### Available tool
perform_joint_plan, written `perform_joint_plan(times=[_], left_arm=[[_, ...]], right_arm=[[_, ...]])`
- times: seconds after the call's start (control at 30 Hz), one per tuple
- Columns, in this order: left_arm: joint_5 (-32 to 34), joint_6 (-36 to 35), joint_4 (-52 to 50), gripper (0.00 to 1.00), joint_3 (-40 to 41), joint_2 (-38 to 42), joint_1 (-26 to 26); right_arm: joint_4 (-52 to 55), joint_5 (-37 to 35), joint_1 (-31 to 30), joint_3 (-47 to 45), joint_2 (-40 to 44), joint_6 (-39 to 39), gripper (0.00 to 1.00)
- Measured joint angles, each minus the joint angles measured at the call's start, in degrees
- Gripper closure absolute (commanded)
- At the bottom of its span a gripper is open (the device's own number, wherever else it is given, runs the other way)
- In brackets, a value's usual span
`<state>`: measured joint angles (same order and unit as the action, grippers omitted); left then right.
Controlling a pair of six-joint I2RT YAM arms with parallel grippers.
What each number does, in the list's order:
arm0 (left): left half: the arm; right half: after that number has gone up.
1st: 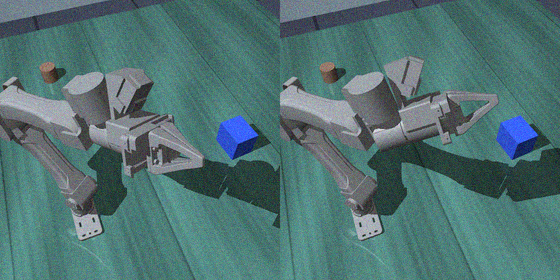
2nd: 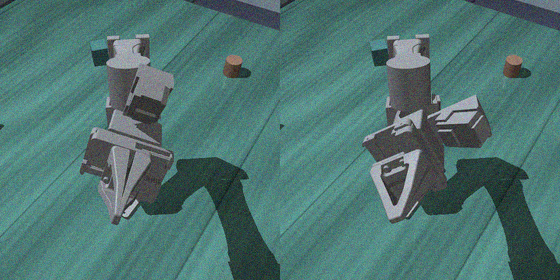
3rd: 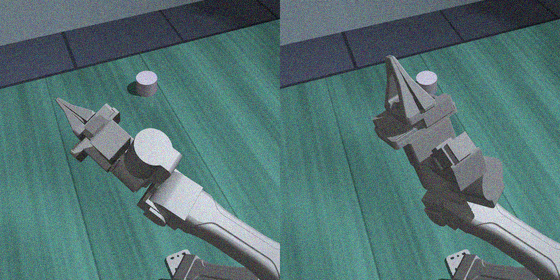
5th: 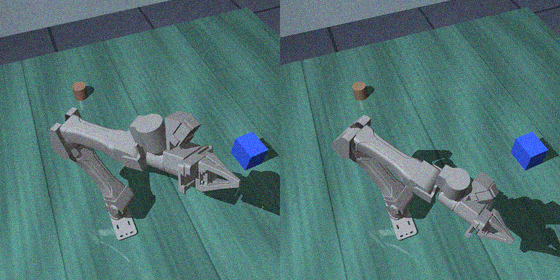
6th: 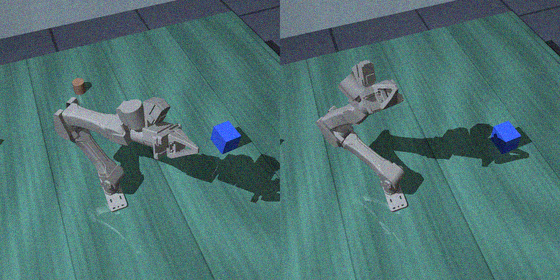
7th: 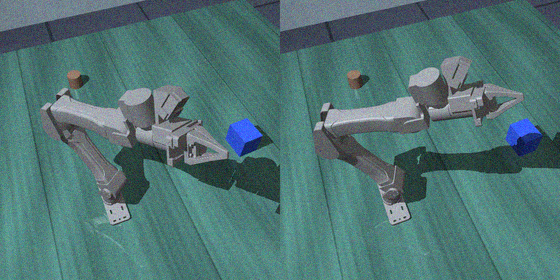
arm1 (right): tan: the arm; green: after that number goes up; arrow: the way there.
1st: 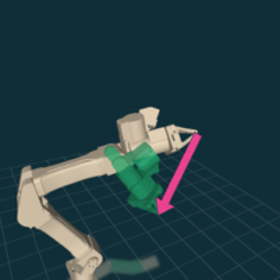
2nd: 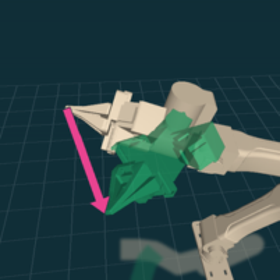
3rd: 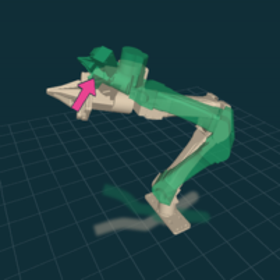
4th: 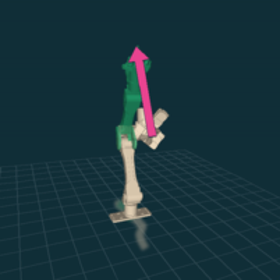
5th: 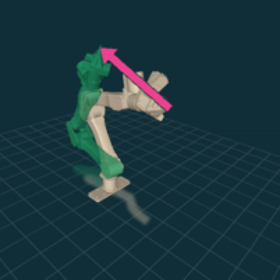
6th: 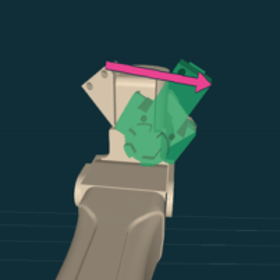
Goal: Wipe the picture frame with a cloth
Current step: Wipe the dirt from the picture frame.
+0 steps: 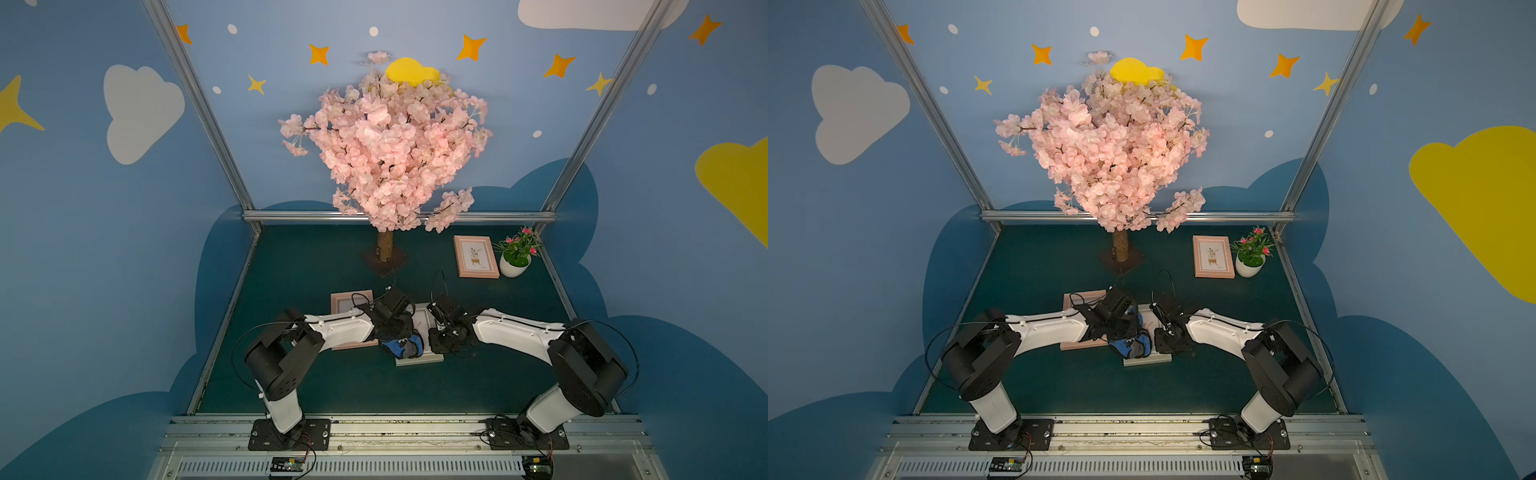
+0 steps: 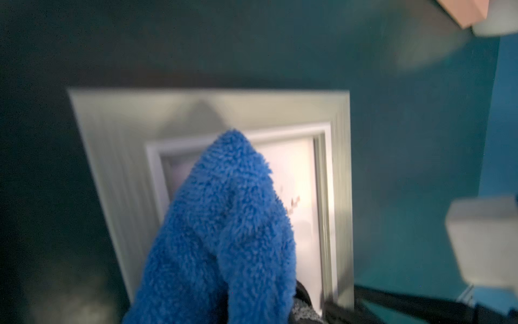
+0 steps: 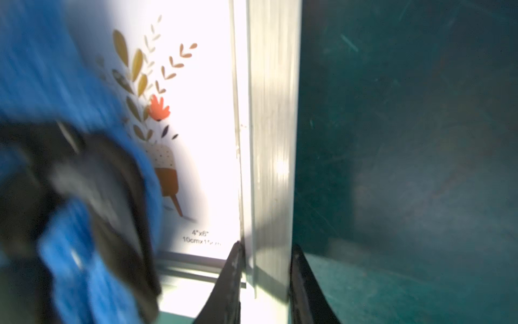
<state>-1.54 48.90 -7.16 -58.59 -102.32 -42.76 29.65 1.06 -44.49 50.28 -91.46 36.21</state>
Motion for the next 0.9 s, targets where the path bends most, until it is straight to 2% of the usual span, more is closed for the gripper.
perform_joint_plan(times=[0.1, 0.2, 0.37, 0.5, 0.6, 0.9], left_arm=[[1.0, -2.3, -1.3, 0.97, -5.3, -3.7, 2.8], [1.1, -3.4, -2.0, 0.97, -6.4, -4.5, 3.3], [1.3, -3.0, -1.9, 0.97, -0.9, -0.5, -1.0], [0.5, -0.1, -0.6, 0.97, 5.5, 4.5, -6.0], [0.0, 2.5, 2.4, 0.97, 7.6, 5.2, -8.4], [-2.9, 5.8, 9.6, 0.97, 6.2, 1.2, -9.1]], right_arm=[[0.0, 0.0, 0.0, 0.0, 0.0, 0.0, 0.79], [0.0, 0.0, 0.0, 0.0, 0.0, 0.0, 0.79], [0.1, 0.0, 0.0, 0.1, -0.1, 0.0, 0.79], [0.1, 0.0, 0.0, 0.1, -0.1, 0.0, 0.8], [0.2, 0.1, 0.0, 0.2, -0.2, 0.0, 0.79], [0.3, 0.0, 0.0, 0.2, -0.2, 0.0, 0.8]])
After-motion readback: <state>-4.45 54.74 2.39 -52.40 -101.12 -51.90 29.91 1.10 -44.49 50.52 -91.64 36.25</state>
